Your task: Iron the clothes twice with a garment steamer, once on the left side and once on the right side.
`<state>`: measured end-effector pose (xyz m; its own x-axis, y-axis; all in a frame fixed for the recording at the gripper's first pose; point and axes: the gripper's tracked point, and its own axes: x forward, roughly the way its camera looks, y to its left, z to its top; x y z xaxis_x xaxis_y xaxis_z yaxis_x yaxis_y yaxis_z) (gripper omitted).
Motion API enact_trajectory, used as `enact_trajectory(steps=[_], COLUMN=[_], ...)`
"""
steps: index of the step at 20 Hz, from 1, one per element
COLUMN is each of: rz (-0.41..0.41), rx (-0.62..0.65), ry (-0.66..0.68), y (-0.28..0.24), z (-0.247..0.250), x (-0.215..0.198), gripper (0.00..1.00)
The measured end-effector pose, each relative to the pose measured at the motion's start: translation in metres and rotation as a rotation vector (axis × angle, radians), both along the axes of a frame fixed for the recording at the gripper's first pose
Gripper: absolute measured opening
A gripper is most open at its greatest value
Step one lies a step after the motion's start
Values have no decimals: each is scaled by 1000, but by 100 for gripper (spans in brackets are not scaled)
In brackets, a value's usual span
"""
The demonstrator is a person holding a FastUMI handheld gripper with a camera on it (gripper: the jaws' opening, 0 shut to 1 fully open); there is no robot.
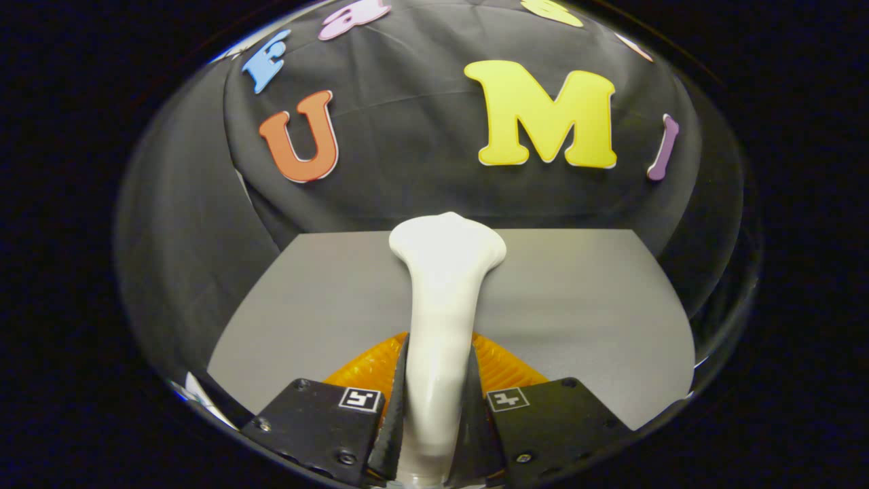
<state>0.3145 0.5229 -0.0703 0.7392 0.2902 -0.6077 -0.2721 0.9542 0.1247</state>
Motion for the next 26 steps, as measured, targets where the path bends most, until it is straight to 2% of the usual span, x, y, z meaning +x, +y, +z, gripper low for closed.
enact_trajectory(steps=[5, 10, 14, 19, 22, 26], rz=[49, 35, -2, -115, -230, -341], rx=[75, 150, 183, 235, 137, 75], ry=[-116, -237, -351, -490, -588, -738], y=[-6, -43, -97, -179, -244, -311], z=[47, 98, 137, 165, 188, 246], x=[-28, -65, -101, -152, -173, -192], gripper=[38, 37, 37, 37, 37, 37])
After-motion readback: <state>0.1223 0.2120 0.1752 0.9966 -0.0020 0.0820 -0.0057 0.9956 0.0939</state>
